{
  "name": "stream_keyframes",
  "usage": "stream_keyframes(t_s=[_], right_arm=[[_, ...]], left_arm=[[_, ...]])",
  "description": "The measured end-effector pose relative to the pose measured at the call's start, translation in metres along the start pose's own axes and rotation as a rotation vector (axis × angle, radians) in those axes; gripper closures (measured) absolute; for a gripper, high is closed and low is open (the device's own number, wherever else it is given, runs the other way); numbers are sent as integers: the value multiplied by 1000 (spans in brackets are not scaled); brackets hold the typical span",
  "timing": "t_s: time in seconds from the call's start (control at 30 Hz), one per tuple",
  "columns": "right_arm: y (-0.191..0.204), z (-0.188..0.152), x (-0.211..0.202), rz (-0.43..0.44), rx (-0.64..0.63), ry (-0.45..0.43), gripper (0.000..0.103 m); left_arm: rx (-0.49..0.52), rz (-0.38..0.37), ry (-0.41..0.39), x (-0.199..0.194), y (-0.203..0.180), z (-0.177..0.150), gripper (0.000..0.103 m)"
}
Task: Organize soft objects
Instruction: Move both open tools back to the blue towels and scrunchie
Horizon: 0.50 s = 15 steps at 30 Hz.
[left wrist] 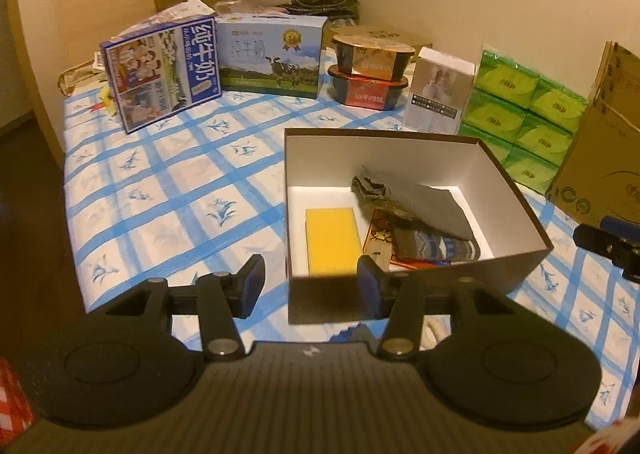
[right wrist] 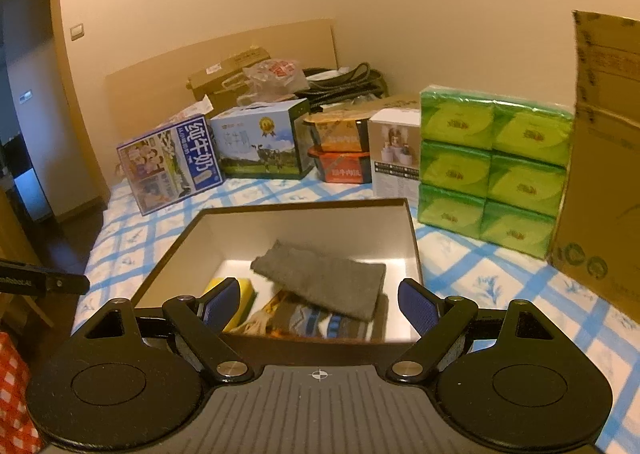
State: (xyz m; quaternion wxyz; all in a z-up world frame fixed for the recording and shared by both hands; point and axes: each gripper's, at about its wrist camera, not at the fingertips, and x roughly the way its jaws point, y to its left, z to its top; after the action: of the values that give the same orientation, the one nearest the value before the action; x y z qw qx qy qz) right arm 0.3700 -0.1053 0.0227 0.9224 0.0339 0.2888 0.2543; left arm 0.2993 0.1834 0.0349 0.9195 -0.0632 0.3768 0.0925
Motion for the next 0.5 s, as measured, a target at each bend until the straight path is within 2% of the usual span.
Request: stream_keyframes(t_s=[0.3, 0.5], right_arm=[[8, -28, -53, 6, 44, 12, 17], [14, -51, -81, 8, 65, 39, 17]], left_arm=[[-19, -12, -24, -53, -10, -37, 54], [-32, -42, -13, -77, -20, -66, 54]])
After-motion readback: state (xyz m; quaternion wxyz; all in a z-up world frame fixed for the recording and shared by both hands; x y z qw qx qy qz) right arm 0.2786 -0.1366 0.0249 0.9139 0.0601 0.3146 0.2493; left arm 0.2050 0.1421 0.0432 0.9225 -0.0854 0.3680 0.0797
